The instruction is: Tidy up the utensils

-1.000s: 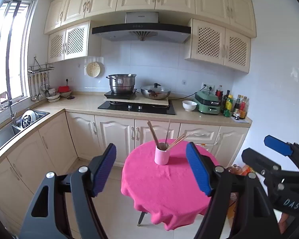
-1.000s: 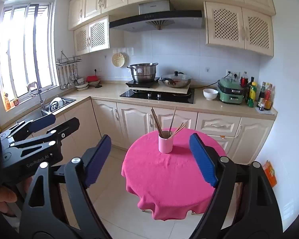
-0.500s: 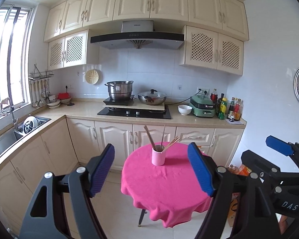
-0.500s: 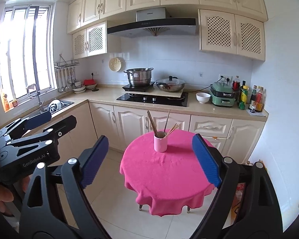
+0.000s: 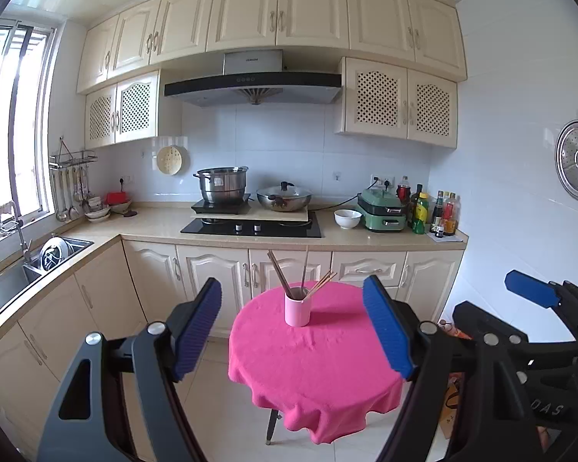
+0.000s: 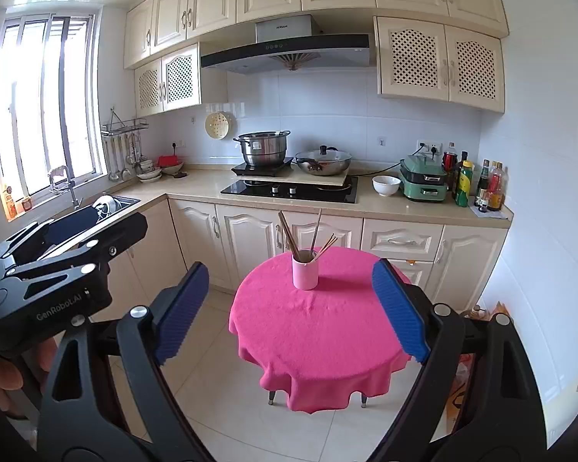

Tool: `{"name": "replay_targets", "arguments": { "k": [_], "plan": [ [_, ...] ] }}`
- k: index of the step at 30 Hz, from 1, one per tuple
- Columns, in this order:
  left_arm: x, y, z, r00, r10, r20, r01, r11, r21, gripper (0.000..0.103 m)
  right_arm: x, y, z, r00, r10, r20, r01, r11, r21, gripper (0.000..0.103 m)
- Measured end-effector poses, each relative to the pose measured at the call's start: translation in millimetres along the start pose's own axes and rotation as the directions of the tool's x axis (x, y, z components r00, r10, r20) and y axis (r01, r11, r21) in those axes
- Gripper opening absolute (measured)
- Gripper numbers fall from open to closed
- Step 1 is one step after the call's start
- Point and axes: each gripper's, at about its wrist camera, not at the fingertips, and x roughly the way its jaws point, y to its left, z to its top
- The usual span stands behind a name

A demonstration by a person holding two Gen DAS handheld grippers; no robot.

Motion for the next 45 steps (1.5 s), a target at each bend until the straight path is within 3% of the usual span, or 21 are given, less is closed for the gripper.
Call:
{"name": "replay_targets", "arguments": {
  "k": [45],
  "plan": [
    [-8.9,-4.1,-0.7,1.0,0.0,0.004,0.0,1.0,0.031,0.075,-5.6,9.5,-8.0,1.0,0.0,-0.021,0.0,1.0,0.01,0.086]
  ]
}}
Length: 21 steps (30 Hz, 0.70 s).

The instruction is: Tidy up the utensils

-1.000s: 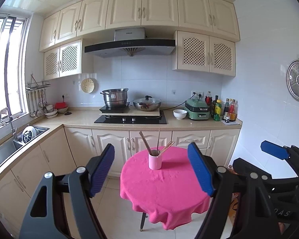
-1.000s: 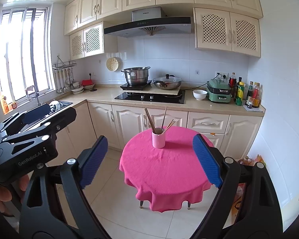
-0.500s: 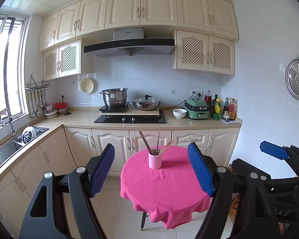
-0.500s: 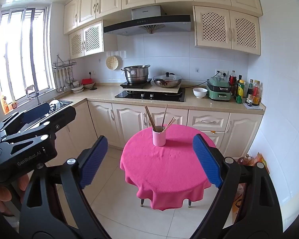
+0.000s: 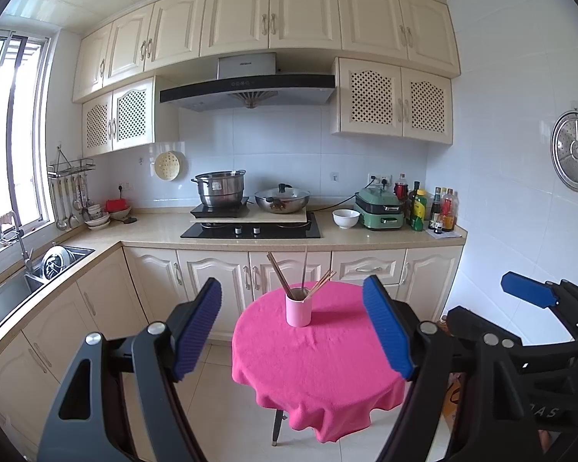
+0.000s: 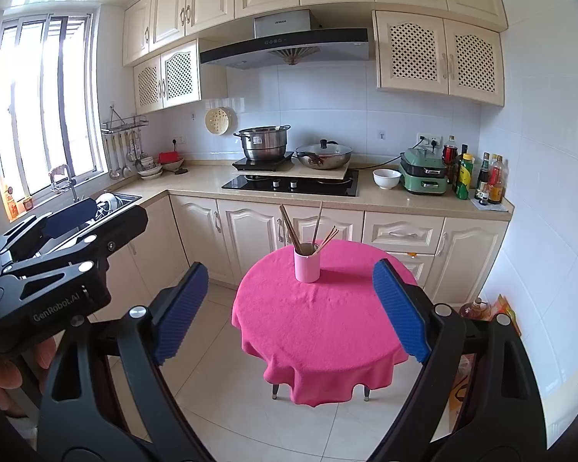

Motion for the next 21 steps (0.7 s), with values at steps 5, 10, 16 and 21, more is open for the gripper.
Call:
{"name": "replay_targets", "arguments": {
  "k": [5,10,16,21],
  "plan": [
    [0.2,-0.9,0.1,1.0,0.001,0.0,-0.001,1.0,0.001,0.075,-0.3,-1.5,-0.1,1.0,0.001,-0.002,-0.001,1.0,0.002,0.086],
    [0.3,-1.1,-0.4,1.0,-0.003,-0.001,0.003,1.0,0.001,0.075,-1.1,-2.7,0.0,1.0,0.002,0.0,-0.002,1.0,0.003,0.086],
    [0.2,-1.7,-0.9,1.0,-0.004,-0.002,0.004,1.0,0.002,0.075,-1.3,-3.7,0.0,1.0,0.002,0.0,-0.002,1.0,0.004,0.086],
    [0.4,-2.1,-1.0,1.0,-0.004,-0.003,0.004,1.0,0.004,0.075,-1.6,-3.9,-0.4,1.0,0.002,-0.001,-0.002,1.0,0.005,0.086]
  ]
}}
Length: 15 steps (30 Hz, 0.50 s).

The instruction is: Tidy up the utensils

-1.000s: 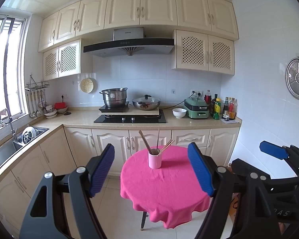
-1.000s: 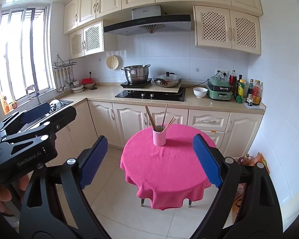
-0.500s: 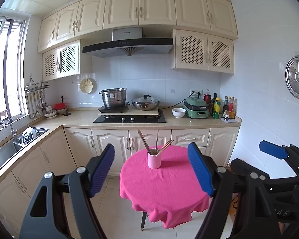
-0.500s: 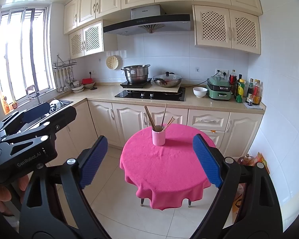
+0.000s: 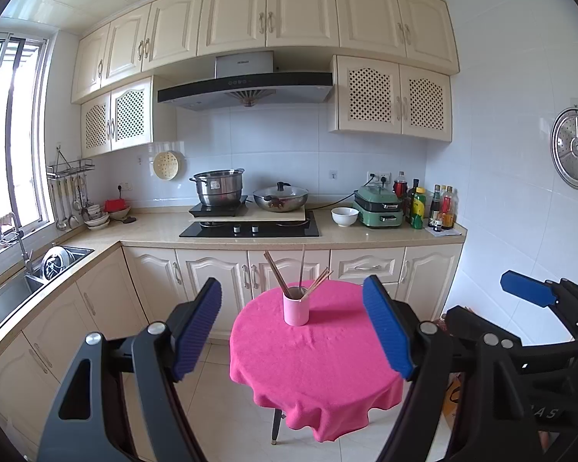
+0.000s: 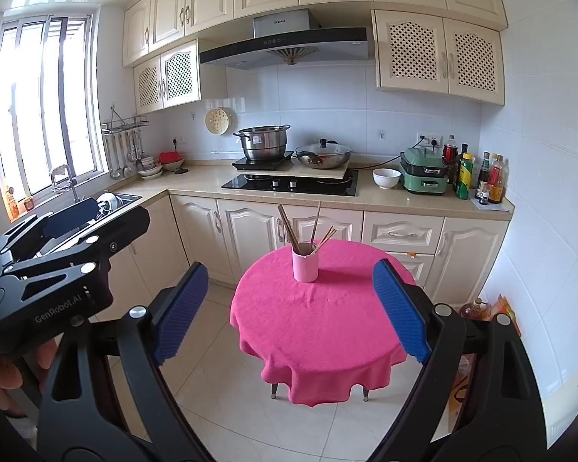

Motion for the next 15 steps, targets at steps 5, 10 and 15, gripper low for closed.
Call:
{"name": "replay_targets", "arguments": {
  "k": [5,10,15],
  "plan": [
    [0.7,-4.4,-1.9,1.0,-0.004,-0.004,0.004,1.0,0.006,0.075,-0.1,-6.5,1.2,1.0,0.001,-0.003,-0.001,1.0,0.004,0.086],
    [0.8,-6.9,-2.3,1.0,-0.005,-0.006,0.005,1.0,0.009,0.075,-0.7,-8.6,1.5,1.0,0.001,-0.001,-0.001,1.0,0.005,0.086],
    [0.8,-7.3,-3.1,1.0,-0.004,-0.007,0.004,1.0,0.011,0.075,-0.7,-10.5,0.3,1.0,0.002,-0.003,-0.002,1.0,0.008,0.086]
  ]
}}
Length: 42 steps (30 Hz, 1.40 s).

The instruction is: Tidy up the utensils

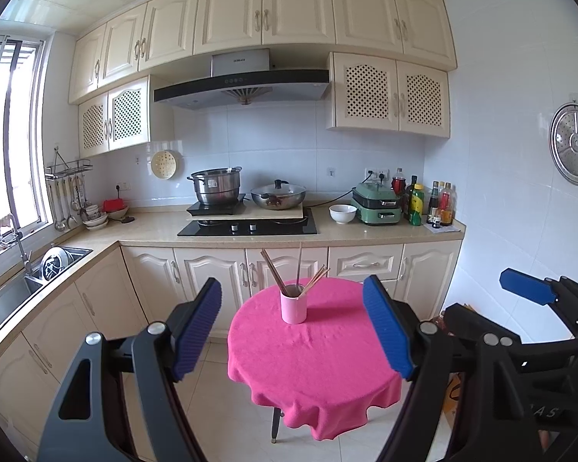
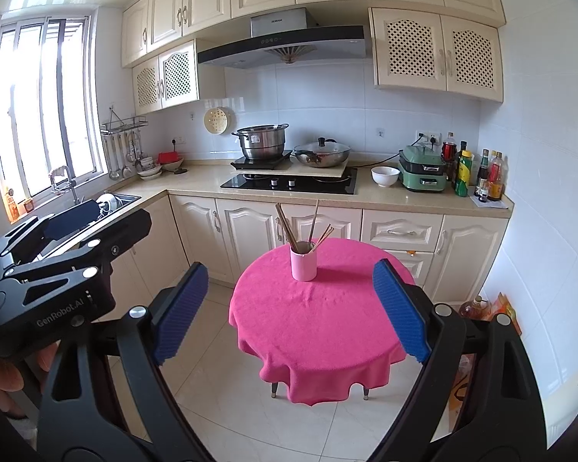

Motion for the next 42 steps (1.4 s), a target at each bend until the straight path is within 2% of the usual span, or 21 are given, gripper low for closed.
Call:
{"name": "replay_targets", "arguments": {
  "k": [42],
  "plan": [
    [10,12,-4,0.999,-0.013,-0.033,0.013,1.0,-0.002,0.075,7,-1,-7,1.0,0.0,-0.023,0.0,1.0,0.005,0.086]
  ]
}}
